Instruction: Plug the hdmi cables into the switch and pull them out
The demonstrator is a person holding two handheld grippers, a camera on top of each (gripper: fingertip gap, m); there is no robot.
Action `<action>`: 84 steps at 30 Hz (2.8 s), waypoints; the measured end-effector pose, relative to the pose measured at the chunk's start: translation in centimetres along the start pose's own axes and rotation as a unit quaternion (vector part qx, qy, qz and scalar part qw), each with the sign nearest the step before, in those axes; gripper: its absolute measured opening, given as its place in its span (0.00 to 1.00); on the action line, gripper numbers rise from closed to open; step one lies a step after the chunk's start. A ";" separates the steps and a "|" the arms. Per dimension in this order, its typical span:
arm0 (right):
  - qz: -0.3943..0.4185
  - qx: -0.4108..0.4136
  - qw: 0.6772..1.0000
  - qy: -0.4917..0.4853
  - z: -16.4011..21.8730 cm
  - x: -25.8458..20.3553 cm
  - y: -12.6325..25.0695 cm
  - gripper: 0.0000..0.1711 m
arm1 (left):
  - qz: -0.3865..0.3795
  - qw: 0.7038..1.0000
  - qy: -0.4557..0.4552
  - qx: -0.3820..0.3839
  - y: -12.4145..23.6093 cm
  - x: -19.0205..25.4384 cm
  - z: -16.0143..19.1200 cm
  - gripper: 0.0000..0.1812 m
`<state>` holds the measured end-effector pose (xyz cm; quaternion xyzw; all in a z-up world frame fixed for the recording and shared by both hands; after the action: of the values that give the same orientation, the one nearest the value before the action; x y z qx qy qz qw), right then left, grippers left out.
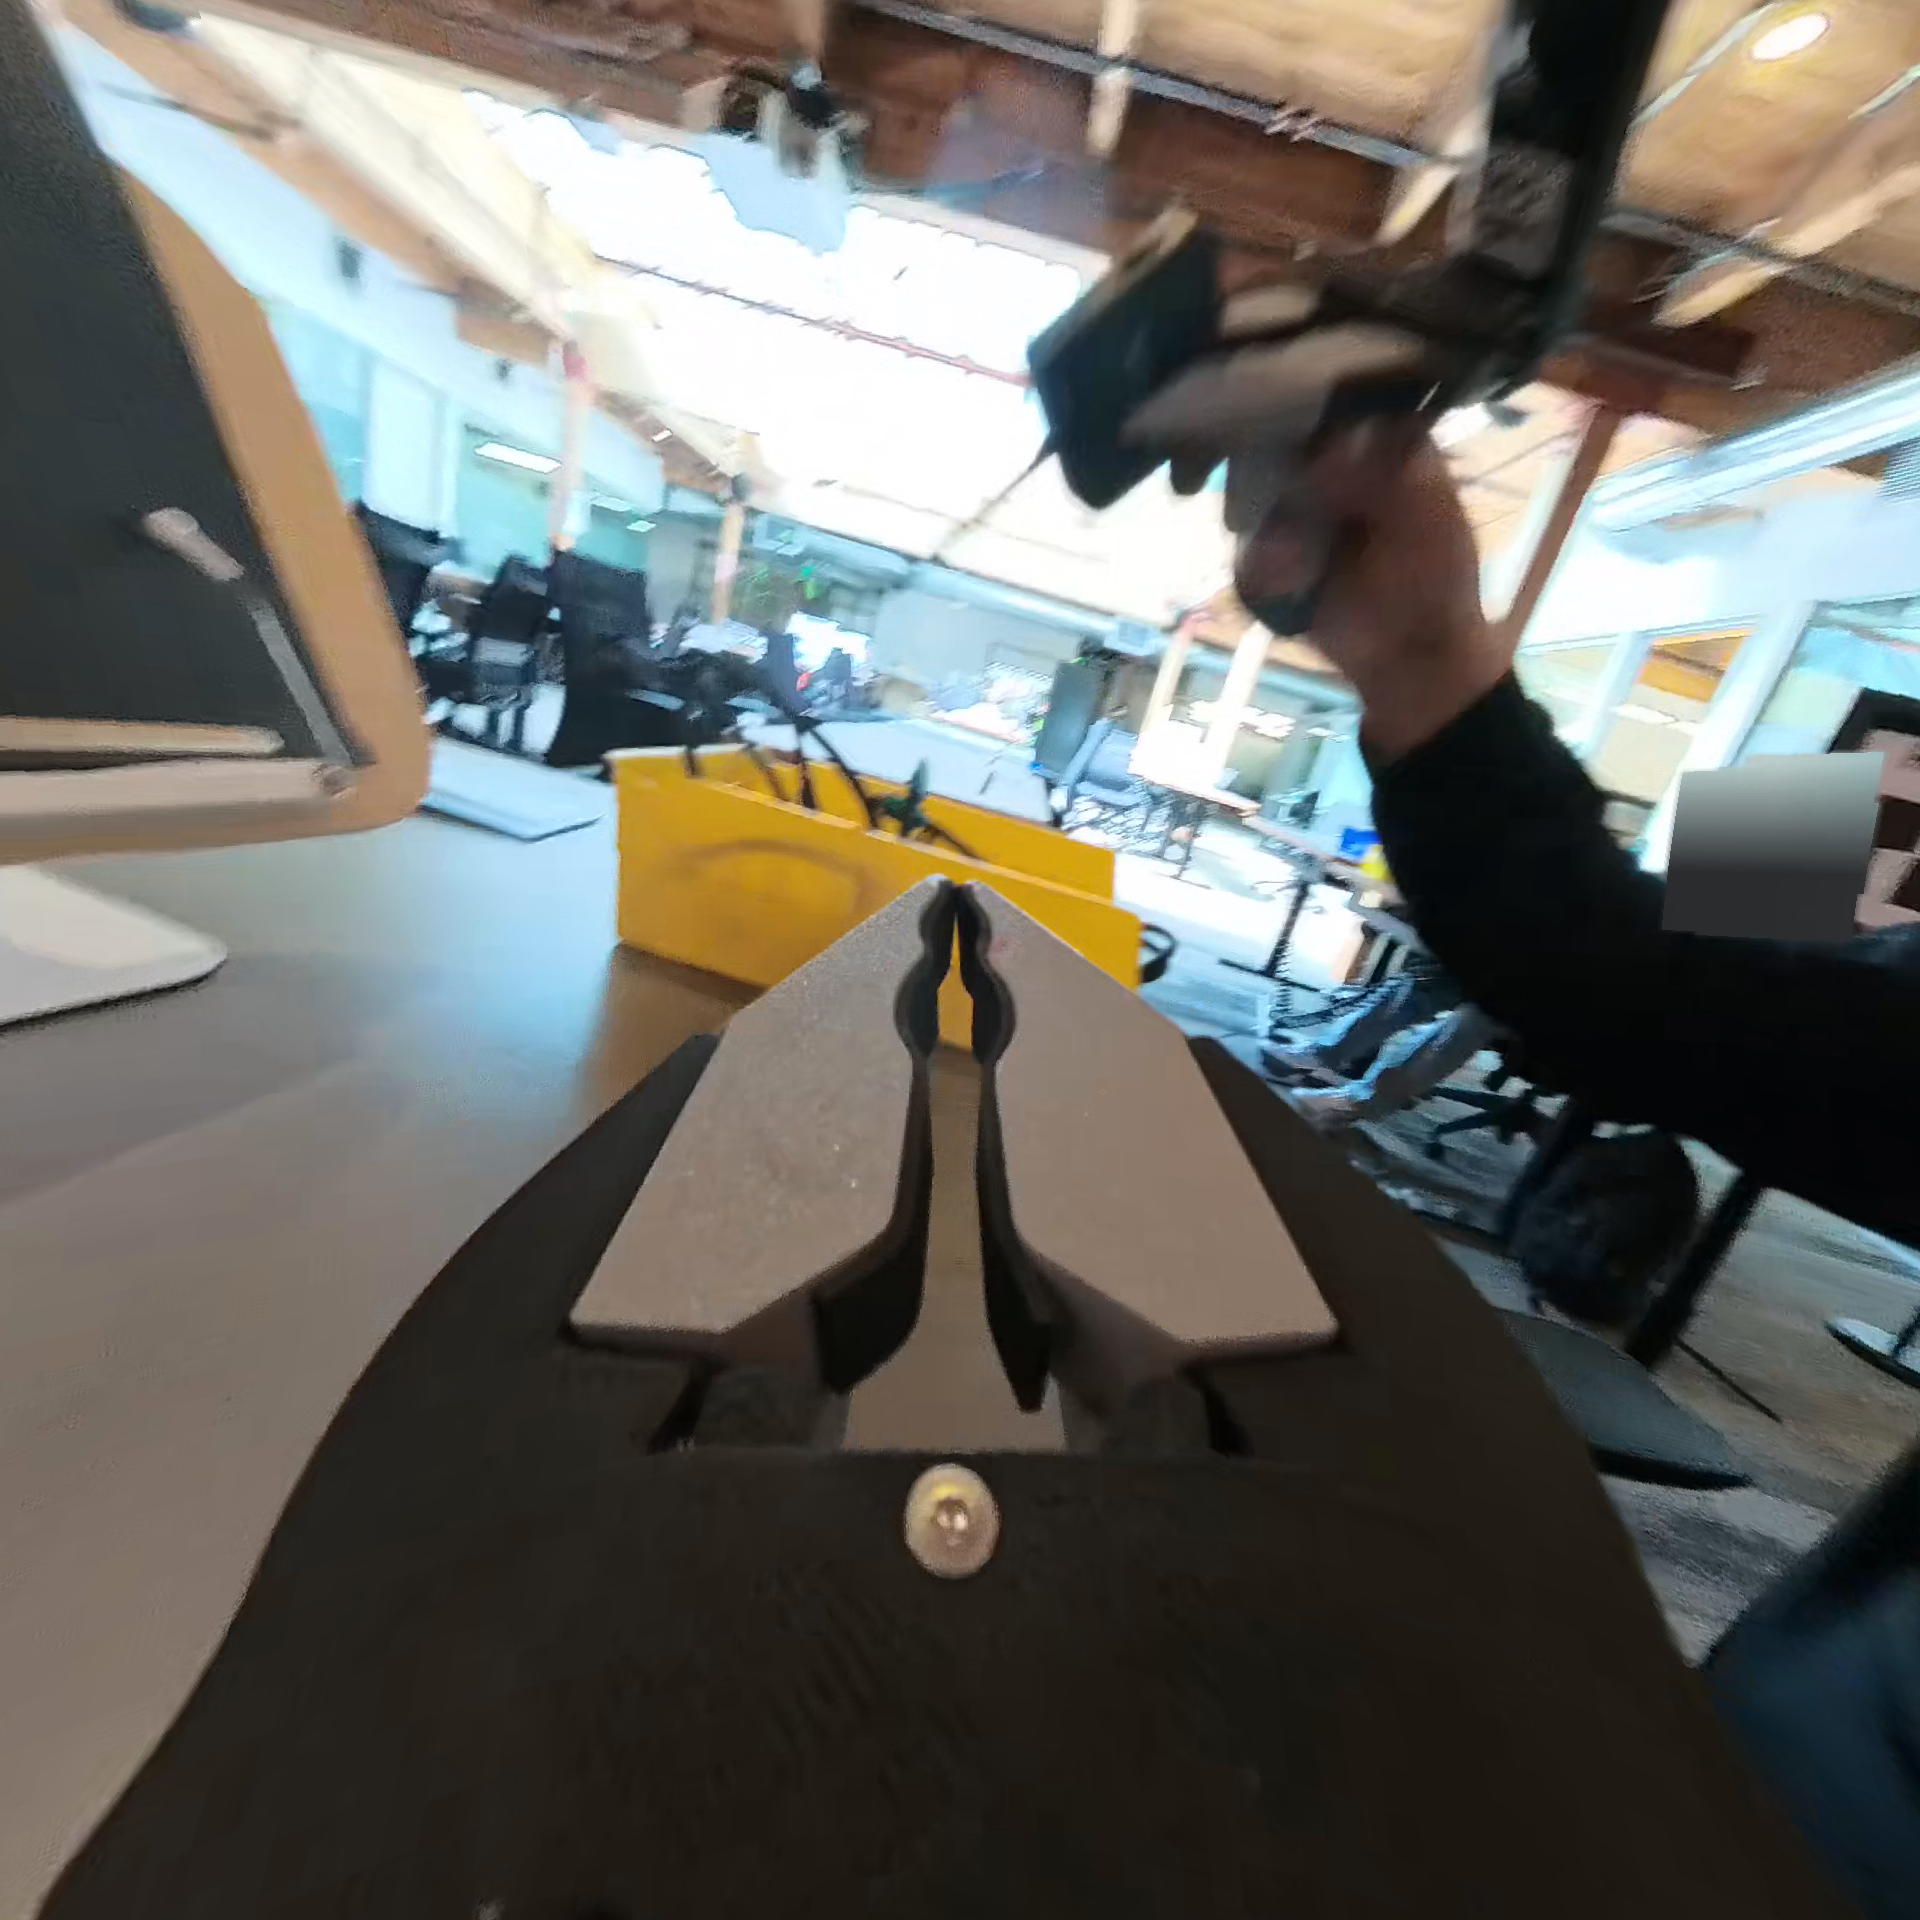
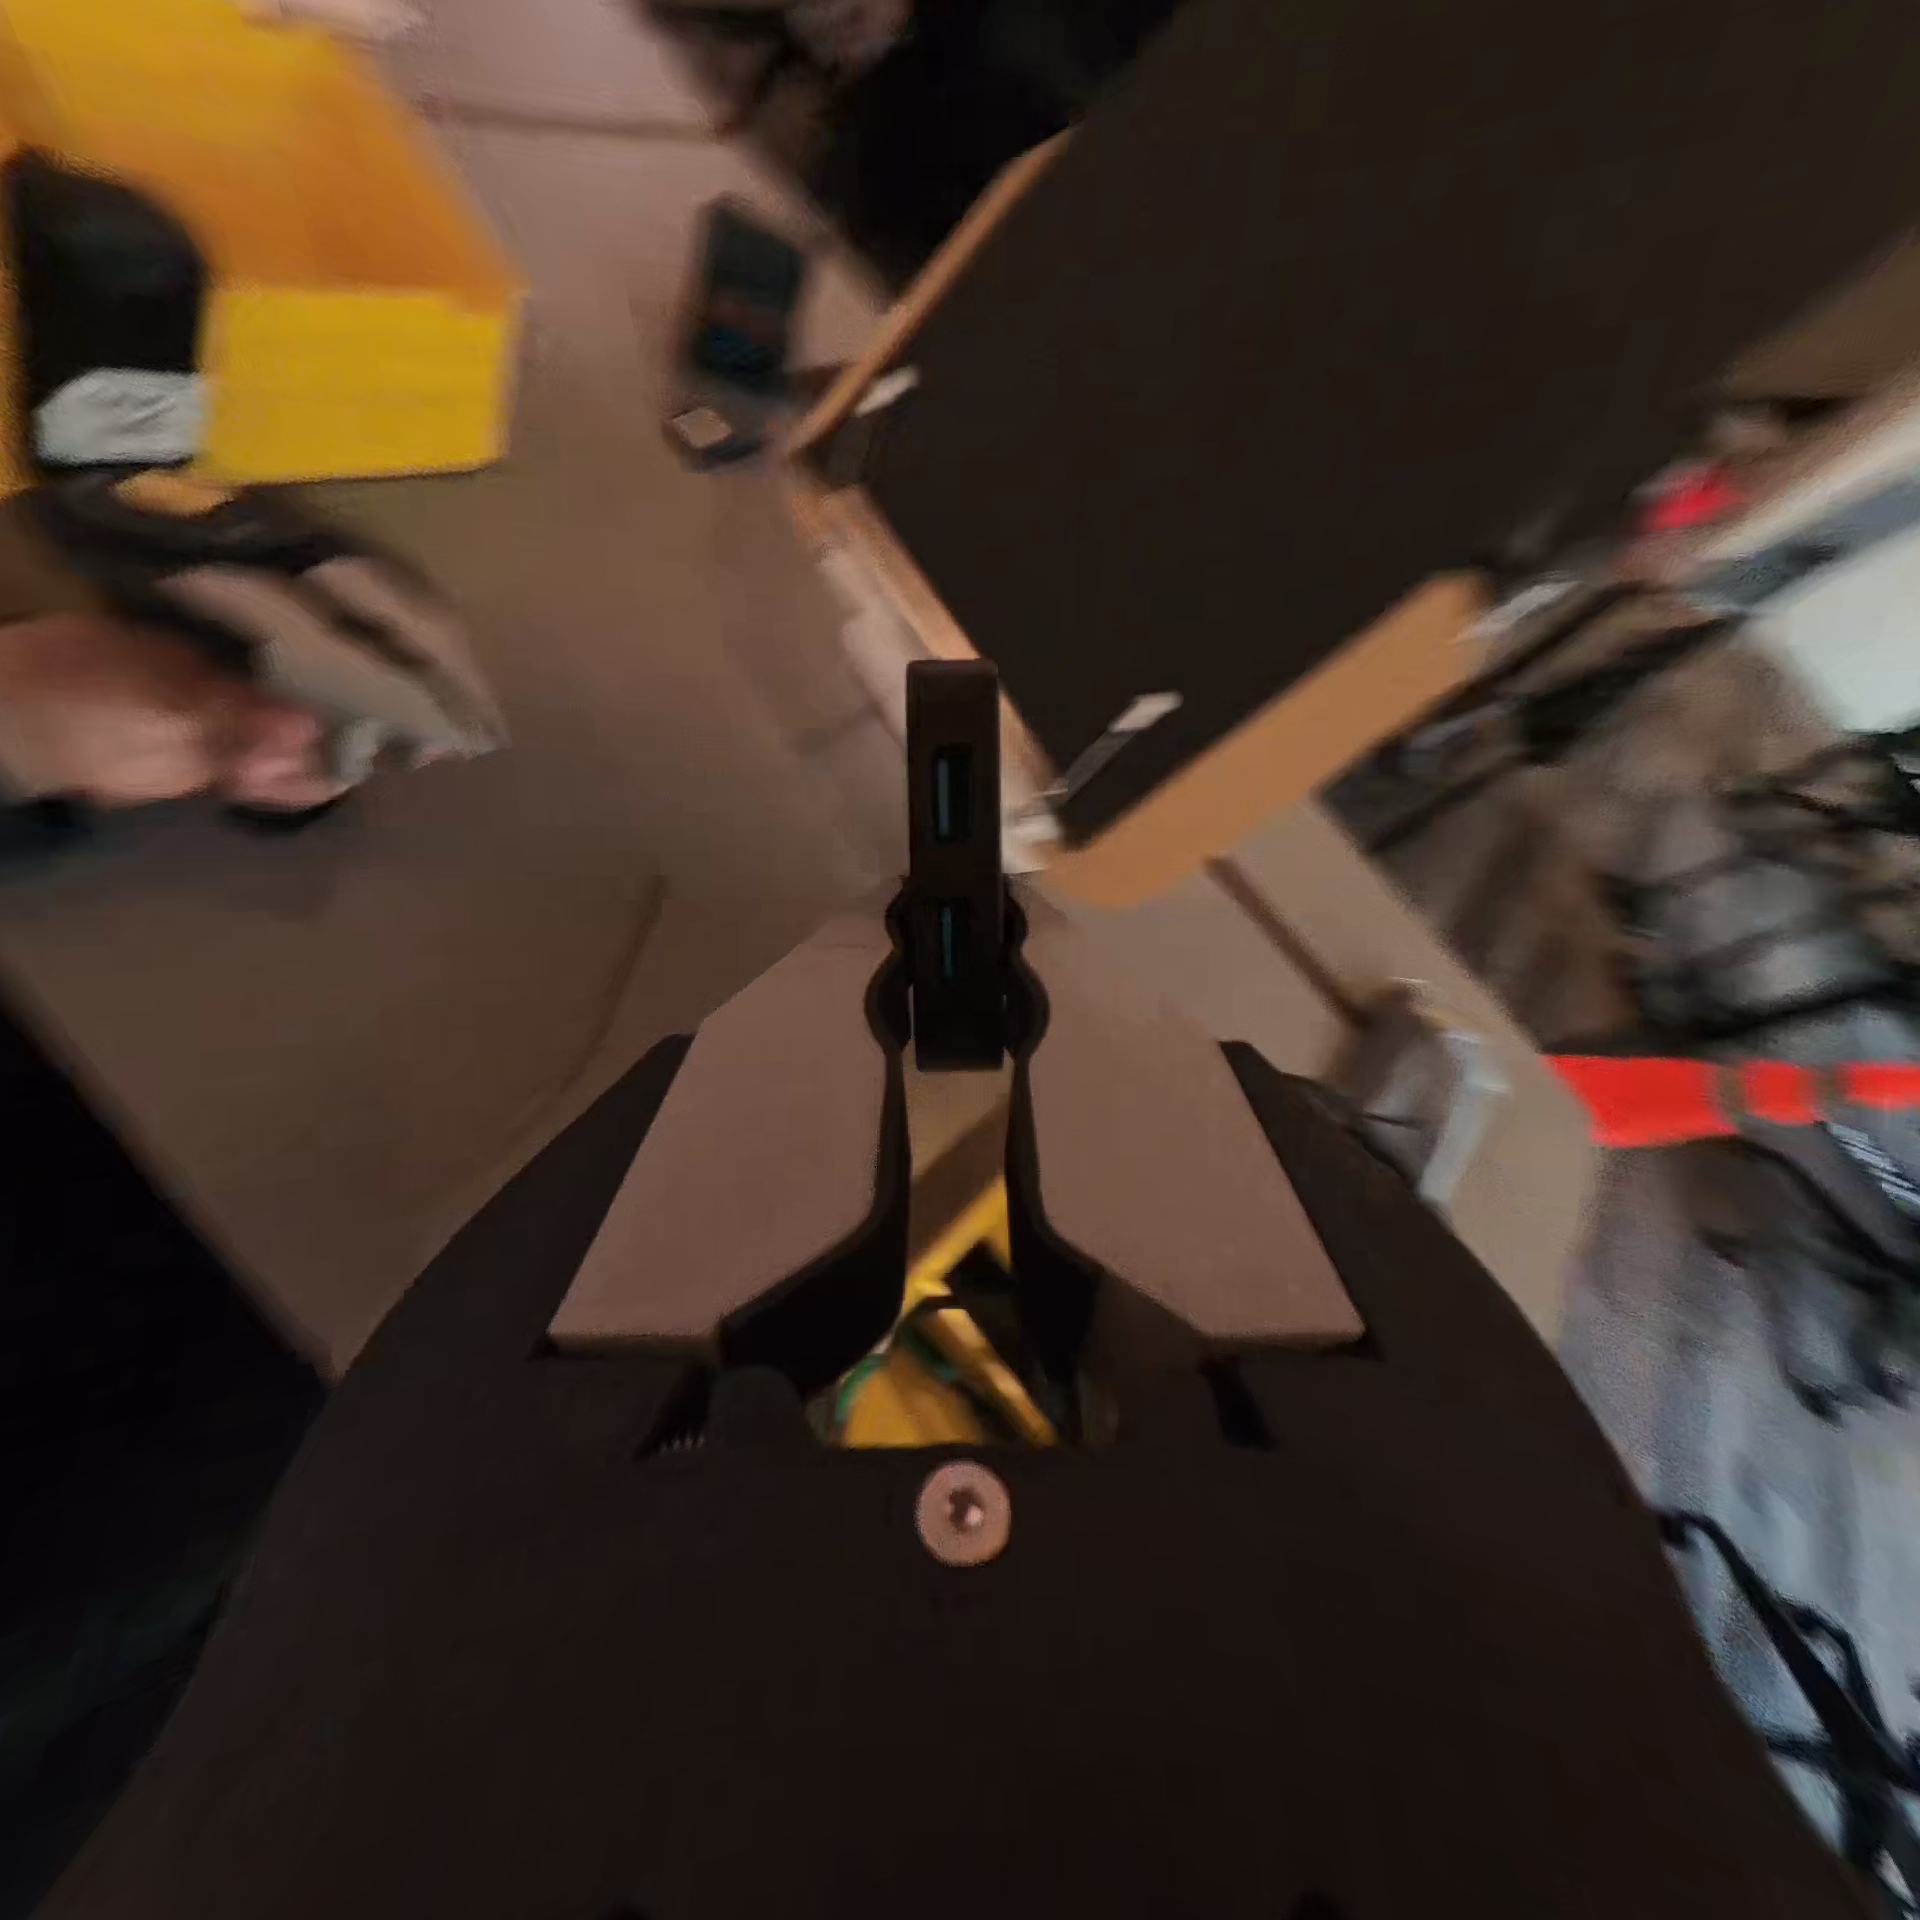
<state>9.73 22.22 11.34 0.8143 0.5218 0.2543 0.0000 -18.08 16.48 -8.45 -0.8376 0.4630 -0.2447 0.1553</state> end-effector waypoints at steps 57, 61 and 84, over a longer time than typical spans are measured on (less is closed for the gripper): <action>0.118 0.010 0.961 -0.250 20.7 -5.4 2.5 0.44 | -0.500 0.771 -0.276 -0.283 19.4 7.7 -6.8 0.36; 0.113 -0.019 0.961 -0.250 20.9 -5.7 1.2 0.20 | -0.504 0.737 -0.336 -0.300 20.0 6.6 -6.7 0.03; -0.107 0.074 0.973 -0.190 -4.3 -35.9 -23.1 0.48 | -0.483 0.741 -0.454 -0.110 19.1 16.5 -18.0 0.03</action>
<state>-23.33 1.11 -5.92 0.7846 0.6140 0.0546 0.0664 -34.00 -8.13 1.65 -0.9723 -0.1045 0.1750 0.1147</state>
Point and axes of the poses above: each gripper's, where its closed fingertips meet, y back along the fingers, z out of its underside, x = y × z across the jaws, the point moved 10 cm from there along y, back along the fingers, and after that the axes turned 15 degrees about x, right-handed, at the moved point
